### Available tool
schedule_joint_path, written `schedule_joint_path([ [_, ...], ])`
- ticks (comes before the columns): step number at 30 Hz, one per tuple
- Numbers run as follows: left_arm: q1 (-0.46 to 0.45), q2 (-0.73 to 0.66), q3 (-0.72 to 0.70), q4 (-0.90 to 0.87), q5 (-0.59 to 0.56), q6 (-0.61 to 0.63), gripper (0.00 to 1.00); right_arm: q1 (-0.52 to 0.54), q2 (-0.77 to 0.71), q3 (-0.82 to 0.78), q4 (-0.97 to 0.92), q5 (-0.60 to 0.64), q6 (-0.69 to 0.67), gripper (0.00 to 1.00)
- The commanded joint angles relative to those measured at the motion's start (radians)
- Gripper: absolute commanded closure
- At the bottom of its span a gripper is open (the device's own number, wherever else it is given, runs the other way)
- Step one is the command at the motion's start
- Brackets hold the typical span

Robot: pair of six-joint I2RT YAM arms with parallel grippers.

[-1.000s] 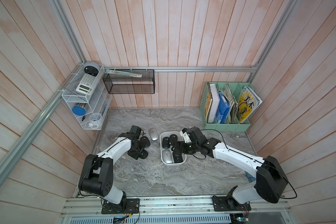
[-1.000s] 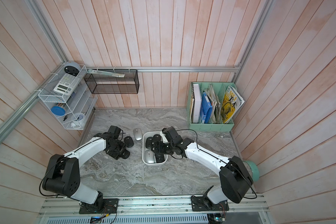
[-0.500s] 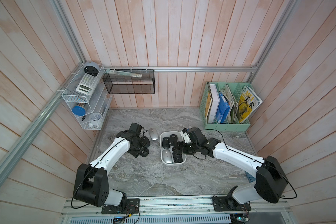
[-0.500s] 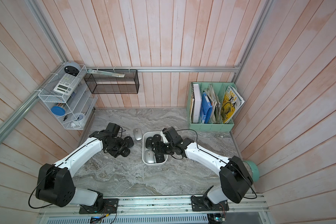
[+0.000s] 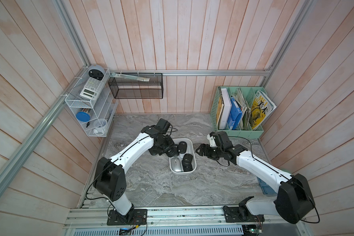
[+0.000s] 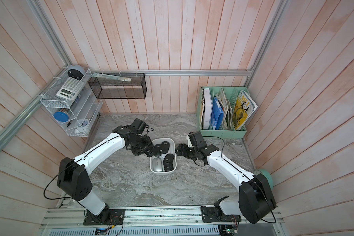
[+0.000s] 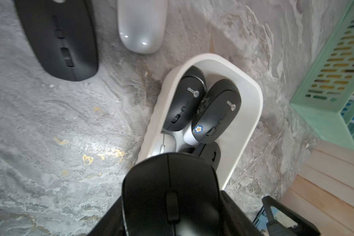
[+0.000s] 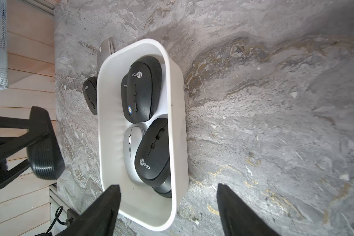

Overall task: Put the mouse in the storage box
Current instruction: Place the mouse in the storage box.

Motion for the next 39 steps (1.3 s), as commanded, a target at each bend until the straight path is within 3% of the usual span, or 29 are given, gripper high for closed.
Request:
schedule_joint_path([
  [1,-0.042,0.065,0.067,-0.038,0.057,0.076,0.45,-0.008,-0.028,-0.022,-0.036,0.007,-0.013,0.2],
  [5,-0.08,0.133,0.115,-0.054,0.066,0.103,0.45,-0.008,-0.036,-0.036,-0.031,-0.004,-0.006,0.2],
  [11,-0.08,0.16,0.089,-0.026,0.076,0.119,0.45,-0.008,-0.036,-0.04,-0.022,-0.014,-0.003,0.2],
  [16,-0.077,0.202,0.098,-0.028,0.105,0.209,0.44,-0.007,-0.024,-0.035,-0.023,-0.017,-0.005,0.2],
  [24,-0.064,0.243,0.102,-0.037,0.066,0.242,0.44,-0.001,-0.013,-0.02,-0.02,-0.035,0.007,0.2],
  [39,-0.065,0.245,0.057,-0.042,0.06,0.259,0.43,0.147,0.143,0.066,0.067,-0.073,0.004,0.2],
])
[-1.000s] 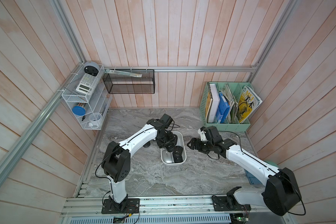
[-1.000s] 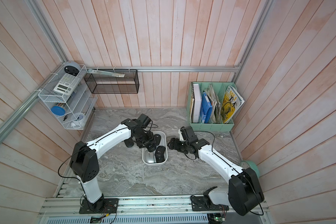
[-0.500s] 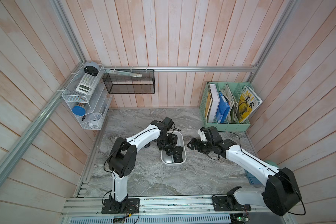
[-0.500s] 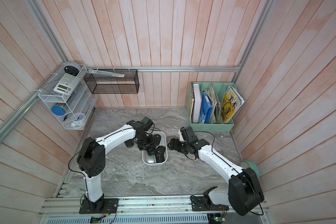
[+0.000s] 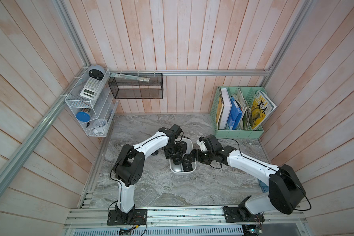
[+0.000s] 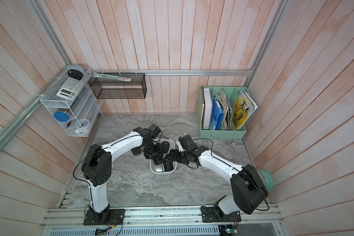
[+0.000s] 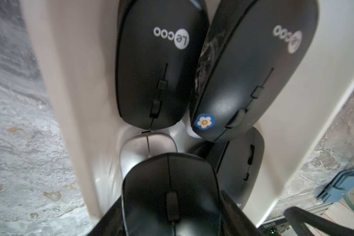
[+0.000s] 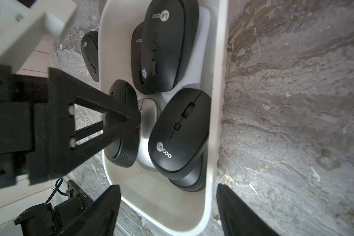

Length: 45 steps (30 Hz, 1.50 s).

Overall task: Put the mouse in the storage box
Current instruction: Place the mouse in the storage box.

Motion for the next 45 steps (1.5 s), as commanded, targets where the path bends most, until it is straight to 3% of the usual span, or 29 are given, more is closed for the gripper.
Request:
schedule_joint_path([
  [1,0.001,0.005,-0.01,-0.008,-0.013,0.02,0.43,0.012,0.013,0.035,0.016,-0.015,-0.009,0.2],
  [22,-0.003,0.061,-0.014,0.017,0.028,0.008,0.37,0.013,-0.016,0.023,-0.027,0.022,-0.021,0.2],
  [34,-0.008,0.055,-0.03,0.02,0.017,-0.003,0.21,0.013,-0.029,0.024,-0.036,0.03,-0.026,0.2],
  [45,-0.009,-0.027,0.008,-0.064,-0.064,0.013,0.11,0.012,-0.042,0.031,-0.049,0.051,-0.036,0.2],
])
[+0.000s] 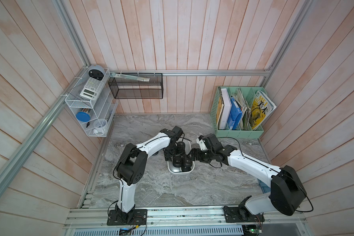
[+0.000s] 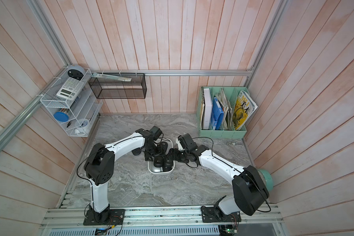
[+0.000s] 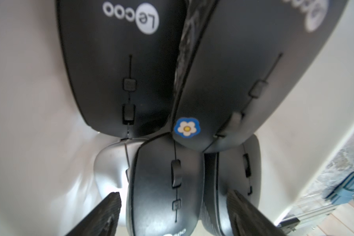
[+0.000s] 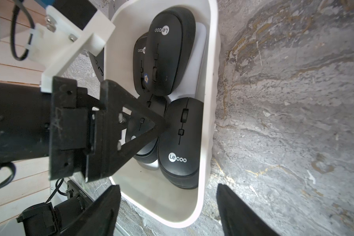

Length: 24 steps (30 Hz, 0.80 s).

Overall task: Put the mouse in the storage box
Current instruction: Place the mouse in the storage box, then pick up the mouse from the center of the board.

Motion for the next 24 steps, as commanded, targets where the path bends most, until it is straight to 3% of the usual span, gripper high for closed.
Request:
schedule_joint_path([
  [1,0.002,-0.059,0.022,-0.069,-0.059,0.011,0.1,0.005,-0.026,0.019,-0.026,0.027,-0.02,0.2],
  [6,0.002,-0.104,0.055,-0.087,-0.045,0.018,0.0,0.006,-0.028,0.017,-0.027,0.029,-0.02,0.2],
  [9,0.014,-0.137,0.09,-0.11,-0.078,0.023,0.0,0.006,-0.031,0.016,-0.027,0.031,-0.02,0.2],
  [15,0.188,-0.176,0.118,-0.163,-0.129,0.047,0.0,0.006,-0.031,0.019,-0.038,0.037,-0.032,0.2],
  [20,0.318,-0.076,0.232,-0.279,-0.238,0.154,0.0,0.006,-0.026,0.029,-0.04,0.029,-0.044,0.2],
  [24,0.336,0.025,0.341,-0.344,-0.351,0.215,0.0,0.006,-0.021,0.043,-0.052,0.022,-0.056,0.2],
])
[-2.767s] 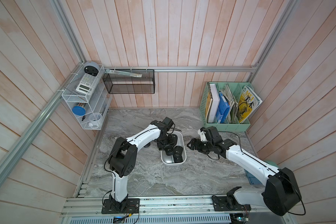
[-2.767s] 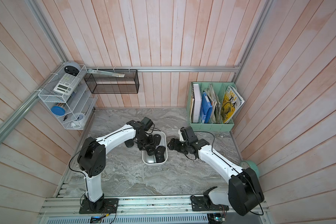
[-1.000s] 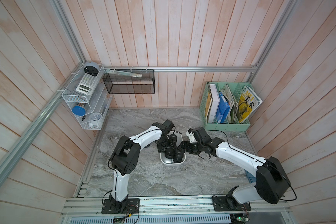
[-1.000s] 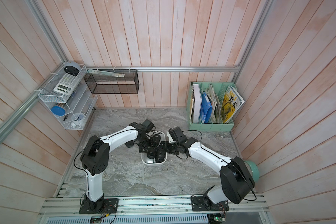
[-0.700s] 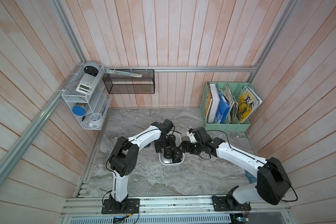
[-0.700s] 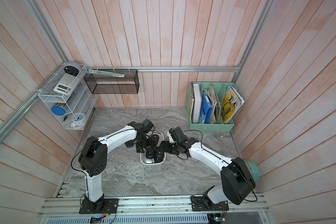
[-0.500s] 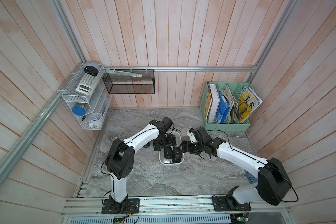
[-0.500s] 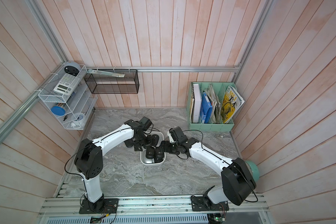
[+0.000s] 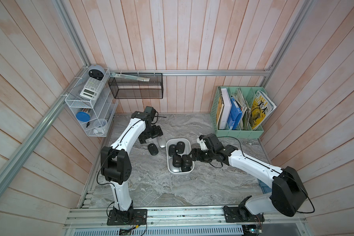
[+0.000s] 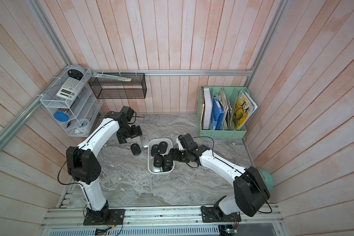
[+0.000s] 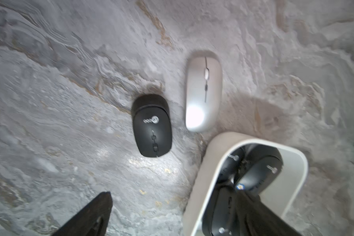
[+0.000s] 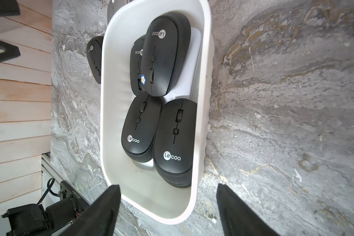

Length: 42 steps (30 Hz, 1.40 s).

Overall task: Put the mouse in the storage box
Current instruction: Pick up the mouse from the center of the board.

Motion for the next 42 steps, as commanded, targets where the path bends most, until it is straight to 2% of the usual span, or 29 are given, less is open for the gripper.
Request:
schedule_joint_path([
  [1,-0.015,0.092,0.077,-0.104,-0.114,0.089,0.0,0.006,-0.011,0.033,-0.033,0.003,-0.027,0.2],
  [4,-0.015,0.134,0.08,-0.11,-0.126,0.081,0.0,0.004,-0.018,0.026,-0.036,0.007,-0.03,0.2],
  [15,-0.014,0.148,-0.12,0.037,-0.085,0.022,0.0,0.001,-0.009,0.017,-0.039,0.001,-0.038,0.2],
  [30,-0.002,0.199,-0.168,0.14,-0.077,-0.059,0.01,-0.002,-0.001,0.002,-0.033,0.0,-0.031,0.2],
  [42,-0.002,0.187,-0.262,0.212,-0.1,-0.126,0.02,-0.006,0.006,-0.001,-0.029,-0.006,-0.03,0.2],
])
